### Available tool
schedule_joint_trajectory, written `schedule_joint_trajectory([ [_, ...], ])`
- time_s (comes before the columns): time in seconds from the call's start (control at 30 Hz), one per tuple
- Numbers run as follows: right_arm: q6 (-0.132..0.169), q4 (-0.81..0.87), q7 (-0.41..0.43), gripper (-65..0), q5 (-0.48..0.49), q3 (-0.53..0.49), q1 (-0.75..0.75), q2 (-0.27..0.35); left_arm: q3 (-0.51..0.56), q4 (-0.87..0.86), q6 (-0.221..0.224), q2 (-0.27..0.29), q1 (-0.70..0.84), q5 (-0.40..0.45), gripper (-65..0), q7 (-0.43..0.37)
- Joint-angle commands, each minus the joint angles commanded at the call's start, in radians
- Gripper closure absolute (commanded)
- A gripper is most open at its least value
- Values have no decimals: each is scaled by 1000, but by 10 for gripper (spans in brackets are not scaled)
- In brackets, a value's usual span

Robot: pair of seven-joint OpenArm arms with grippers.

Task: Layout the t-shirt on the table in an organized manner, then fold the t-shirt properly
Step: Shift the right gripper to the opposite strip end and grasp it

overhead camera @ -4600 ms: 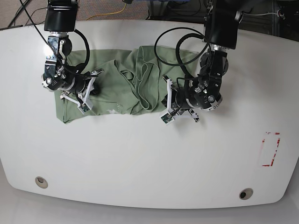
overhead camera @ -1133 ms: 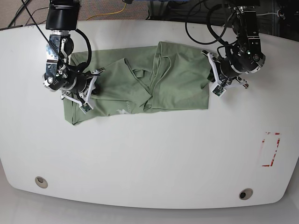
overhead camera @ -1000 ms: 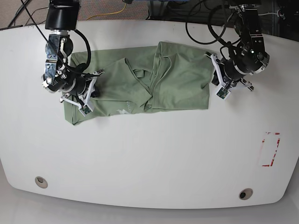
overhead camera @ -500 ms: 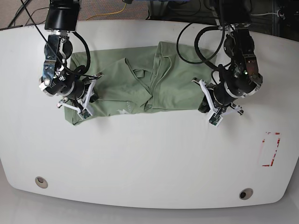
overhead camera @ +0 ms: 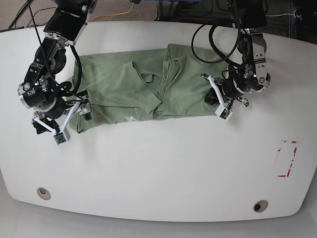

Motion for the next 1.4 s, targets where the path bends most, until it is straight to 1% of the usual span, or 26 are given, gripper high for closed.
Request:
schedule_joint_trajectory([
  [0.13, 0, -38, -18, -650, 5, 46, 21, -5, -2, -21, 0, -21, -2, -2, 0, -2],
  [0.23, 0, -81, -20, -650, 57, 74, 26, 8, -2, -21, 0, -34, -5, -2, 0, -2],
  [0.37, 0, -210, -21, -650, 189, 100, 29, 55, -3, -21, 0, -49, -8, -2, 0, -2],
  [0.43, 0, -331, -21, -650, 284, 101, 31, 103, -3, -21, 0, -63, -9, -2, 0, -2],
  [0.5, 0, -405, -15, -650, 344, 101, 37, 129, -3, -21, 0, -69, -11, -3, 0, -2],
  [0.53, 0, -466, -8, -650, 393, 101, 41, 147, -3, -21, 0, -74, -11, -3, 0, -2],
  [0.63, 0, -585, 28, -650, 489, 100, 41, 190, -3, -21, 0, -83, -11, -3, 0, -2],
  [0.77, 0, -720, 49, -650, 568, 97, 43, 235, -5, -21, 0, -87, -11, -3, 0, -2],
  [0.83, 0, -770, 52, -650, 583, 87, 46, 245, -5, -21, 0, -95, -11, -3, 0, -2],
  [0.97, 0, -845, 58, -650, 583, 55, 74, 252, -5, -21, 0, -98, -11, -5, 0, -2],
  [1.1, 0, -896, 89, -650, 583, 28, 74, 252, -5, -15, 0, -101, -11, -5, 0, -2],
  [1.3, 0, -901, 95, -650, 583, -9, 71, 241, -5, -15, 0, -101, -11, -5, 0, -2],
  [1.4, 0, -893, 91, -650, 583, -34, 71, 215, -5, -15, 0, -100, -11, -5, 0, -2],
])
